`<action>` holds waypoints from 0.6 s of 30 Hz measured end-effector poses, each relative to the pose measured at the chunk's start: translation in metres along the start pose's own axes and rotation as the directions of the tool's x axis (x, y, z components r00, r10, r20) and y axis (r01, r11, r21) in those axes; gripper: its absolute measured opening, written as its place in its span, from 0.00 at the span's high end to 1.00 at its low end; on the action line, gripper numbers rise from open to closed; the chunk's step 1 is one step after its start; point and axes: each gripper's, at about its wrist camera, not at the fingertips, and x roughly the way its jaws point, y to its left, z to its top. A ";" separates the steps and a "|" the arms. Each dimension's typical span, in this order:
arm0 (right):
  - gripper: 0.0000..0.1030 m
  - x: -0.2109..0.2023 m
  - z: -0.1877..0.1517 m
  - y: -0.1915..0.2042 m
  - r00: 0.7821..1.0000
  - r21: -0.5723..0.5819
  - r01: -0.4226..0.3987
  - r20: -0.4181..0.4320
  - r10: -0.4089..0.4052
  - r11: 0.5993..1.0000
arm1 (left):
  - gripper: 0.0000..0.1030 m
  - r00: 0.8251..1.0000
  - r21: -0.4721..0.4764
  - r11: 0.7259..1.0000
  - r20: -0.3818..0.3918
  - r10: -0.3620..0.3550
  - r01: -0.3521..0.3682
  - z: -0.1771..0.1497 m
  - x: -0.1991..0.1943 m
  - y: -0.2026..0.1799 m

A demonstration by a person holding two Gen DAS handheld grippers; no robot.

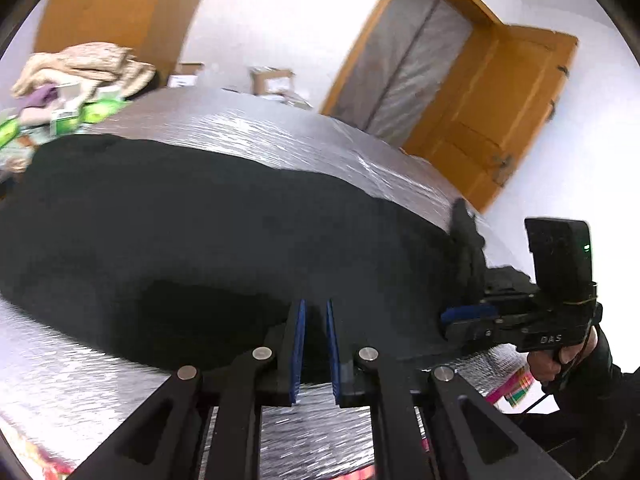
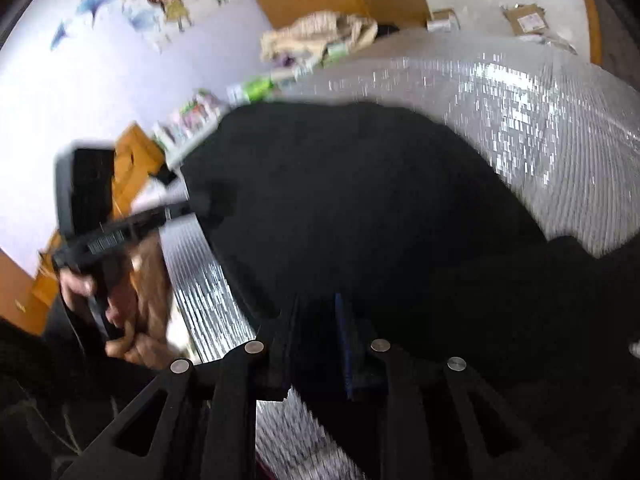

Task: Fold clothes
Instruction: 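Lift the sweatshirt edge with the right tool and fold it toward the left tool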

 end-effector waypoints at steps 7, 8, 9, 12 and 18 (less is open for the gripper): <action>0.75 -0.070 -0.017 -0.043 0.974 0.199 0.098 0.181 -0.134 0.975 | 0.90 0.999 0.058 0.998 -0.023 -0.033 0.034 0.010 0.020 -0.019; 0.74 -0.080 -0.021 -0.056 0.963 0.264 0.116 0.208 -0.174 0.958 | 0.90 0.999 0.062 0.997 -0.022 -0.034 0.036 0.012 0.022 -0.021; 0.74 -0.090 -0.025 -0.069 0.950 0.328 0.130 0.230 -0.212 0.936 | 0.90 0.999 0.065 0.997 -0.022 -0.036 0.038 0.015 0.025 -0.023; 0.73 -0.112 -0.041 -0.103 0.923 0.496 0.125 0.260 -0.284 0.859 | 0.90 0.999 0.083 0.996 -0.025 -0.028 0.030 0.020 0.034 -0.030; 0.71 -0.127 -0.051 -0.154 0.900 0.662 0.083 0.270 -0.341 0.745 | 0.90 1.000 0.139 0.990 -0.019 0.012 -0.009 0.024 0.046 -0.048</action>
